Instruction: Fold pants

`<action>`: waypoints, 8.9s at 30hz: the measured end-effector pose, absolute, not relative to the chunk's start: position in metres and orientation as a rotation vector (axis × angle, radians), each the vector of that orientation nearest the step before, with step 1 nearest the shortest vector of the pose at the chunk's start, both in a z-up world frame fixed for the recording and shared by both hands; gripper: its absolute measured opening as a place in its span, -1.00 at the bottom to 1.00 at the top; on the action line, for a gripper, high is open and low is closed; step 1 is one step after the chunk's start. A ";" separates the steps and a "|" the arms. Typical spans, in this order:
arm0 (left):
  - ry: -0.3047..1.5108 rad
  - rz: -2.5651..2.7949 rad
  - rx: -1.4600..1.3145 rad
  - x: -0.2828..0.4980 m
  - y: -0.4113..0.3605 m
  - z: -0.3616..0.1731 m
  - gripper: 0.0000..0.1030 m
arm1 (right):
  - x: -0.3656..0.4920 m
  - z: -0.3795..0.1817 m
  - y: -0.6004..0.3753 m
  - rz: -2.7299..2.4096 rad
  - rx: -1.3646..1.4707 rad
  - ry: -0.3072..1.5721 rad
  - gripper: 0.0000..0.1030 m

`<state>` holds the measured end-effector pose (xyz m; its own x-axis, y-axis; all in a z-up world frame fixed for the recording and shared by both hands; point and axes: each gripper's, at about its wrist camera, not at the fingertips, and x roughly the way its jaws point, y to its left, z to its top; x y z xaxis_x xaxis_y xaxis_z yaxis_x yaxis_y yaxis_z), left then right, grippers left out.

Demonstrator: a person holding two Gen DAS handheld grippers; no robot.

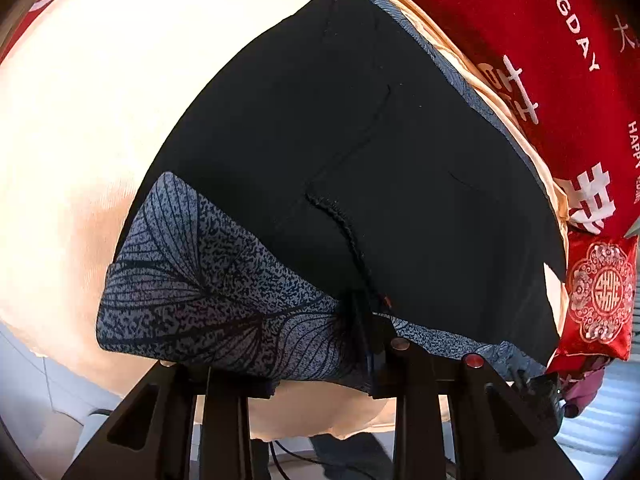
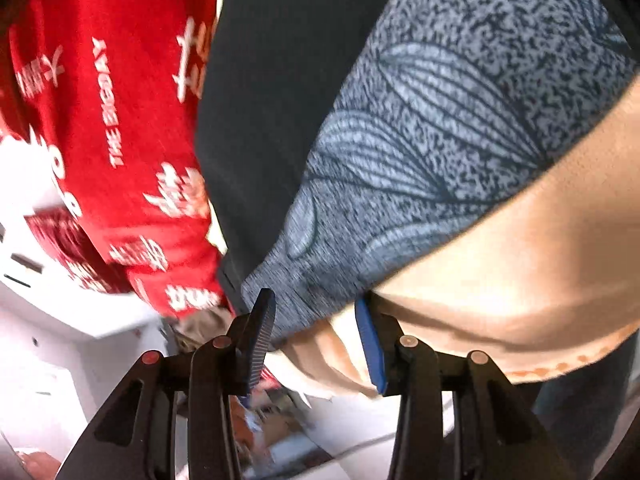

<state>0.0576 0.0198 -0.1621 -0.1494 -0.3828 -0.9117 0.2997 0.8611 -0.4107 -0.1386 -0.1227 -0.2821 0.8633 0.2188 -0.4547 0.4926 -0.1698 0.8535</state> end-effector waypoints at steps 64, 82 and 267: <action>1.306 -0.563 0.493 0.087 -0.211 -0.104 0.57 | 0.020 -0.154 -0.378 -0.172 1.141 1.000 0.04; 1.458 -1.178 0.542 -0.107 -0.369 -0.129 0.57 | -0.339 -0.195 -0.298 -0.813 1.453 0.861 0.04; 1.212 -0.375 0.462 0.214 -0.108 -0.200 0.83 | 0.201 -0.160 -0.275 0.136 0.628 1.203 -0.30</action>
